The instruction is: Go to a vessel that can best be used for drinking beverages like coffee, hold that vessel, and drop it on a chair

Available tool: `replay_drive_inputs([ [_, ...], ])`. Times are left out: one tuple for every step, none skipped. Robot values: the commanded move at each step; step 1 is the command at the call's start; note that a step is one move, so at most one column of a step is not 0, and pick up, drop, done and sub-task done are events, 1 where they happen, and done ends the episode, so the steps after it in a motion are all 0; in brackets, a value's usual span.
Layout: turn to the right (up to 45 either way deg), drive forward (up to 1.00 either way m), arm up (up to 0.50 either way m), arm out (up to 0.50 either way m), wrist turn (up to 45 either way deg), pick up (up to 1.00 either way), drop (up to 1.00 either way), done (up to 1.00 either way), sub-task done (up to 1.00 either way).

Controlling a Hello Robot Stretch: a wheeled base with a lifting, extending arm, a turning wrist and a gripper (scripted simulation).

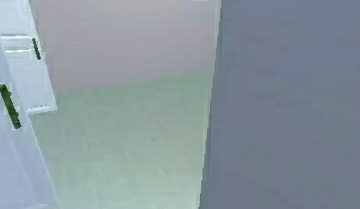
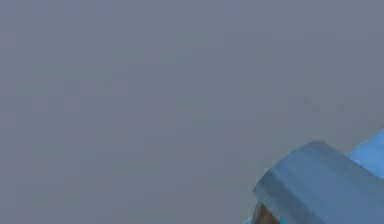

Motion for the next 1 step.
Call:
replay_drive_inputs([
  [-18.0,0.0,0.0,0.0,0.0,0.0,0.0,0.0,0.0],
])
